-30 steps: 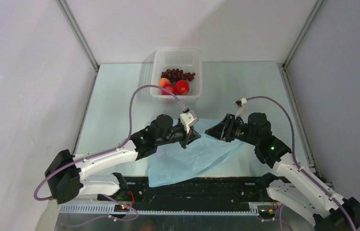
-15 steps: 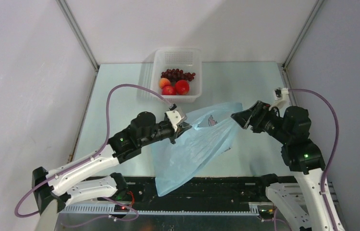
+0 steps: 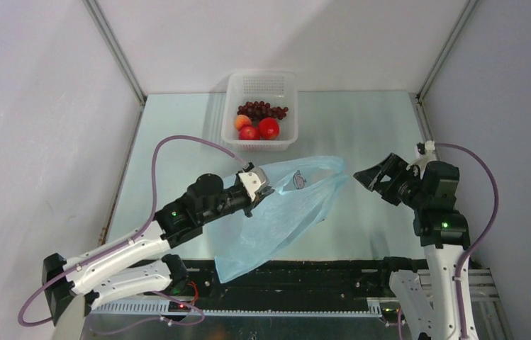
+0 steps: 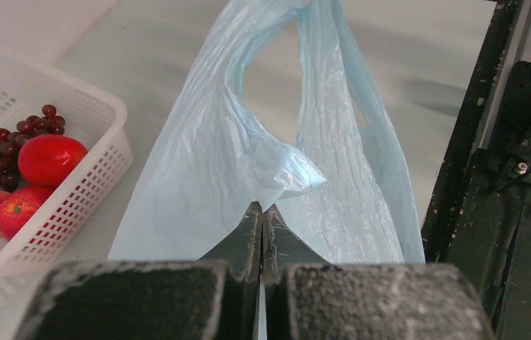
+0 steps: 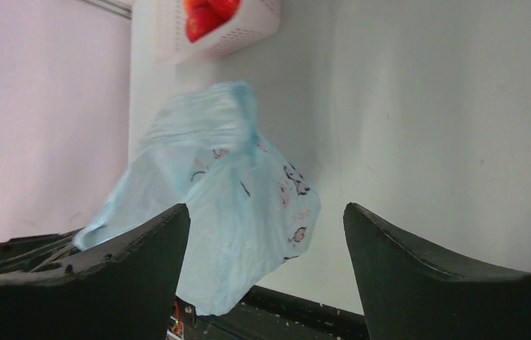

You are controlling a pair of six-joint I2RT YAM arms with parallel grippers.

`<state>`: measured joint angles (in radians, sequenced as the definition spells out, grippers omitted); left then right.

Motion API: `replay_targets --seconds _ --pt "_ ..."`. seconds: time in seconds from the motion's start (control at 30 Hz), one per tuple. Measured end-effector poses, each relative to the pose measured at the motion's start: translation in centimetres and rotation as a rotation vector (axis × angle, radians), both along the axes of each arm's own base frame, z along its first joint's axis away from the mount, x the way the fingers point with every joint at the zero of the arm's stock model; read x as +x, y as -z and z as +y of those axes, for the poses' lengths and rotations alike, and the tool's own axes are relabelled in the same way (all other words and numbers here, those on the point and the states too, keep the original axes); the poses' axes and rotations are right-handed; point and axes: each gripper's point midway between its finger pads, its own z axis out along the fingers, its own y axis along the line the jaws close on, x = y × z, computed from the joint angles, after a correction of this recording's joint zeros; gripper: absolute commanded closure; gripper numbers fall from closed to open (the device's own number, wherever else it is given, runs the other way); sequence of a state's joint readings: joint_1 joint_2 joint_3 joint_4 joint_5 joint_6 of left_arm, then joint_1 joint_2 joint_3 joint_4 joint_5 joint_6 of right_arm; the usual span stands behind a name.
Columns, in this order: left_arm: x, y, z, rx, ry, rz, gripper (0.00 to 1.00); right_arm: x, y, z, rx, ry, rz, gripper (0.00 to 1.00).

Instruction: Place the fake fruits into the plastic bag and tie a complex knot

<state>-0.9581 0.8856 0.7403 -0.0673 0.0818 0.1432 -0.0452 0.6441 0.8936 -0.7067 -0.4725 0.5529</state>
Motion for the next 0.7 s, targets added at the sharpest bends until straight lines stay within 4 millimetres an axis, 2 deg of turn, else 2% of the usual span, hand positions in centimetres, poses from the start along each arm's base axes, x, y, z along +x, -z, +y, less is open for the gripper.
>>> replay_targets --seconds 0.33,0.43,0.57,0.7 --pt "-0.4 -2.3 0.1 -0.075 0.014 -0.046 1.0 2.0 8.2 0.0 0.052 -0.006 0.164 0.12" --pt "-0.7 -3.0 0.1 -0.101 0.025 -0.059 1.0 1.8 10.5 0.6 0.088 -0.027 0.214 0.1" --pt "-0.8 -3.3 0.1 -0.12 0.03 -0.065 1.0 1.1 11.7 2.2 0.13 -0.084 0.239 0.08" --pt "-0.9 -3.5 0.1 -0.128 0.035 -0.069 1.0 0.3 11.4 4.4 0.159 -0.175 0.232 0.08"
